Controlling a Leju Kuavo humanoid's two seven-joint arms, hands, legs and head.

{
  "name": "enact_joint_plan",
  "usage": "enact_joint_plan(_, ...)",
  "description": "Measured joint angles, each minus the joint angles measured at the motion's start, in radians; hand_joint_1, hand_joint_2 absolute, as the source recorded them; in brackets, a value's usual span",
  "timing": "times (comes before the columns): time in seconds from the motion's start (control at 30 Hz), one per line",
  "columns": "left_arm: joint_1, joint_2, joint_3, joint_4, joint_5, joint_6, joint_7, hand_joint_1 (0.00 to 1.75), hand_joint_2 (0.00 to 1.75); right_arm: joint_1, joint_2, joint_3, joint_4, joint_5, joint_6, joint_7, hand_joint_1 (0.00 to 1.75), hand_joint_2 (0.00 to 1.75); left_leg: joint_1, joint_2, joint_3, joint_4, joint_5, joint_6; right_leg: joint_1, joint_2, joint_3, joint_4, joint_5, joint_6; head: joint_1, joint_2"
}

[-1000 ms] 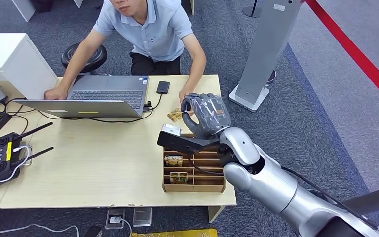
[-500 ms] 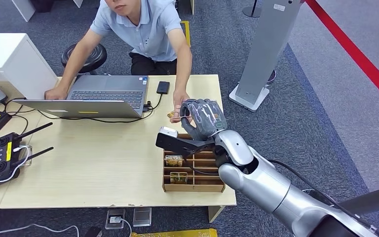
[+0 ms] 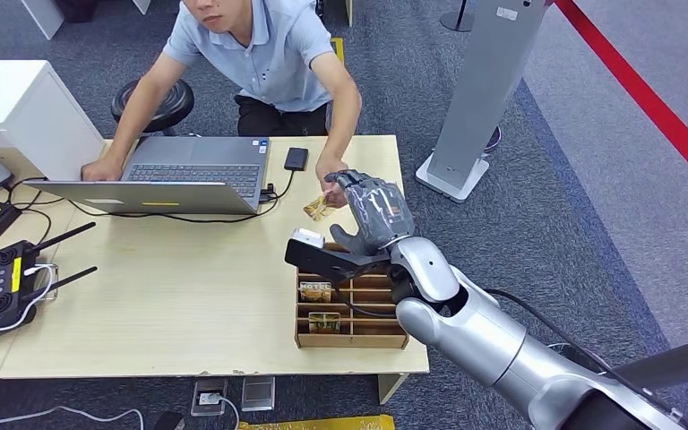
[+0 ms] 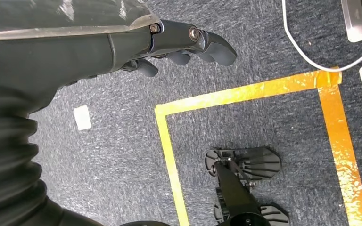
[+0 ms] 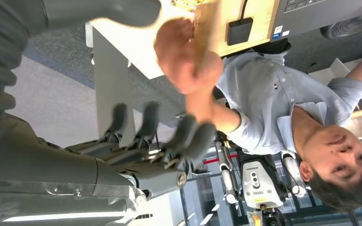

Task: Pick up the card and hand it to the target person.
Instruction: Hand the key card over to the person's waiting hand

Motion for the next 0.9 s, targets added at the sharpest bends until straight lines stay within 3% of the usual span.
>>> enact_joint_plan(0.27,0.014,0.0,0.0,0.0,0.019,0.03,-0.006,0.0,0.0,0.013,-0.01,-0.017,-0.026,-0.076,-0.101,-0.017,0.0,1.75,0.0,0.0,0.001,0.0,0.0,0.0,0.0,0.0,0.0,0.0,0.0,0.0,0.0,0.0)
enact_joint_plan(0.53,0.025,0.0,0.0,0.0,0.045,0.056,0.008,0.0,0.0,0.185,-0.086,-0.131,-0.214,-0.521,-0.253,-0.197,0.0,1.75,0.0,0.0,0.001,0.0,0.0,0.0,0.0,0.0,0.0,-0.001,0.0,0.0,0.0,0.0)
enact_joint_plan(0.7,0.027,0.0,0.0,0.0,0.052,0.068,0.012,0.0,0.0,0.311,-0.144,-0.195,-0.323,-0.712,-0.245,-0.232,0.0,1.75,0.0,0.0,0.001,0.0,0.0,0.0,0.0,0.0,0.0,-0.001,0.0,0.0,0.0,0.0)
enact_joint_plan(0.9,0.028,0.0,0.0,0.0,0.056,0.07,0.014,0.0,0.0,0.465,-0.198,-0.263,-0.412,-0.874,-0.174,-0.257,0.0,1.75,0.0,0.0,0.0,0.0,0.0,0.0,0.0,0.0,0.0,-0.001,0.0,0.0,0.0,0.0)
